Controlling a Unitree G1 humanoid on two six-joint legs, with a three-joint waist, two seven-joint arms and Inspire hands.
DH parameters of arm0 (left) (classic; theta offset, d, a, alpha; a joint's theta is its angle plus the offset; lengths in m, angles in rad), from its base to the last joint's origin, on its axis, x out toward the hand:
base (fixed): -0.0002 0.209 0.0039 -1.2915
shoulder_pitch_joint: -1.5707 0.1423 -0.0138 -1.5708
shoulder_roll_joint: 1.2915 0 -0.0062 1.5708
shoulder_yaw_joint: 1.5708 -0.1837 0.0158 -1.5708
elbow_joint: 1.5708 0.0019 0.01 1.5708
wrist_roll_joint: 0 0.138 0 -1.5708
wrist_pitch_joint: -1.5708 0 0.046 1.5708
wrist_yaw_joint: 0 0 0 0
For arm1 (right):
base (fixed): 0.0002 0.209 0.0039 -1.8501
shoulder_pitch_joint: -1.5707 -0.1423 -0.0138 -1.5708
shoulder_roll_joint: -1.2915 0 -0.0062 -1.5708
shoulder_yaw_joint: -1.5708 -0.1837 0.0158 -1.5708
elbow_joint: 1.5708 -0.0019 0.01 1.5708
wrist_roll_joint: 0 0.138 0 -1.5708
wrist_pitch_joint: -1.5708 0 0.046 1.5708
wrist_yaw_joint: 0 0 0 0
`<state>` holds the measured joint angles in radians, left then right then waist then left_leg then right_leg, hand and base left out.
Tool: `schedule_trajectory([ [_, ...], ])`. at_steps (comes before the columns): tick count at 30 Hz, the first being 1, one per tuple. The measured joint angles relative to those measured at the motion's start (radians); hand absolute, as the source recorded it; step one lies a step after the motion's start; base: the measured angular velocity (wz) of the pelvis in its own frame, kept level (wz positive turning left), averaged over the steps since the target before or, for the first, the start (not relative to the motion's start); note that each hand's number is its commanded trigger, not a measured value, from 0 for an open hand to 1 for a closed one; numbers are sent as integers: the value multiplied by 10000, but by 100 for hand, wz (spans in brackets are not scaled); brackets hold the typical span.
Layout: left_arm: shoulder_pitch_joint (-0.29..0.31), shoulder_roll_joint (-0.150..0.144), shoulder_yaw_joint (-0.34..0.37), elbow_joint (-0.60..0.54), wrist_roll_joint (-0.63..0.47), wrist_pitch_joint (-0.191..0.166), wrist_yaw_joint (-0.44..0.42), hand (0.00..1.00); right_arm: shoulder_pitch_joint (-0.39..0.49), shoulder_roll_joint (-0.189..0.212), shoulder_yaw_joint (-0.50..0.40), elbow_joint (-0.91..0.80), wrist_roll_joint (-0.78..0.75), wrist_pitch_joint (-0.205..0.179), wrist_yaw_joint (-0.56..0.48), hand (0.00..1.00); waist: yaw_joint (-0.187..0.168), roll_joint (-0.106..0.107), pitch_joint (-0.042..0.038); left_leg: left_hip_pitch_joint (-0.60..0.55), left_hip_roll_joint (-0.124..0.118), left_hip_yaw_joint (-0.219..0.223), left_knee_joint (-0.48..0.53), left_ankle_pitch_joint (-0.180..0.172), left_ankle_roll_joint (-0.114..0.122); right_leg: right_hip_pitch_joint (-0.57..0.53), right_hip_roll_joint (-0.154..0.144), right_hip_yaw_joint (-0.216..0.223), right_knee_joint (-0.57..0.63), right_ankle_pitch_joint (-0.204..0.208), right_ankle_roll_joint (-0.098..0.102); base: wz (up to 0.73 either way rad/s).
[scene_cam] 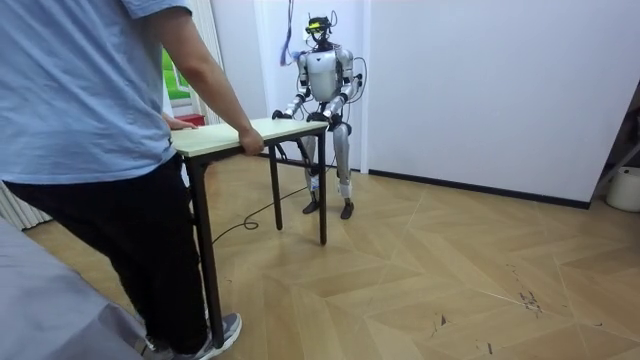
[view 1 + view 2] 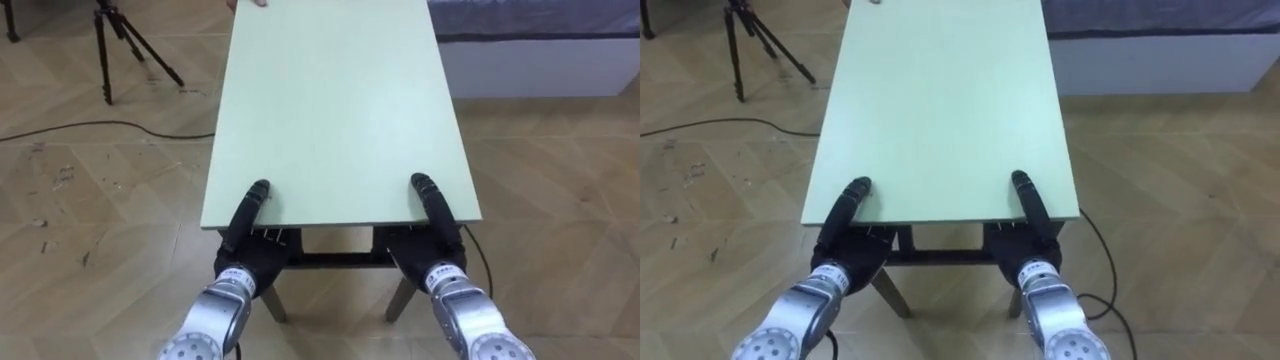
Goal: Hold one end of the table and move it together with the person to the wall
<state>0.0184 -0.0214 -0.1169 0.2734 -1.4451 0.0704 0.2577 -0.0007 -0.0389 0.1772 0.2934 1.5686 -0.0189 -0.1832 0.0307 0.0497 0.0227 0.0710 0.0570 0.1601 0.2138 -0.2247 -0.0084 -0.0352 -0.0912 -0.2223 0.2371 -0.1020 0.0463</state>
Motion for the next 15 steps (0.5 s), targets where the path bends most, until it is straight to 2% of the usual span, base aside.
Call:
schedule_trajectory([
  [2, 288, -19, -70, -298, 48, 0, 59, 100, 277, -1, 4, -252, -36, 32, 0, 100, 10, 52, -39, 172, 19, -14, -98, 0, 0, 118, 32, -5, -1, 0, 0, -2],
  [7, 648, -35, -184, -956, 251, -23, 87, 100, 745, 0, 6, -970, -44, 24, 0, 100, -34, 50, -39, 205, 12, 19, -171, 0, 0, 127, 26, -20, -1, -1, 1, 1],
  [10, 688, -33, -284, -1055, 440, -130, 59, 100, 942, 1, 41, -1221, -39, -34, 7, 100, -35, 49, -38, 157, 12, 16, -174, 0, 0, 112, 23, -10, 4, -1, 2, 5],
  [15, 1119, 16, -419, -1756, 657, -248, 15, 100, 1471, 0, 206, -2000, -6, -149, 22, 100, -22, 34, -37, 1, 13, 45, -178, 0, 0, -62, 23, -4, 32, -1, 2, 0],
])
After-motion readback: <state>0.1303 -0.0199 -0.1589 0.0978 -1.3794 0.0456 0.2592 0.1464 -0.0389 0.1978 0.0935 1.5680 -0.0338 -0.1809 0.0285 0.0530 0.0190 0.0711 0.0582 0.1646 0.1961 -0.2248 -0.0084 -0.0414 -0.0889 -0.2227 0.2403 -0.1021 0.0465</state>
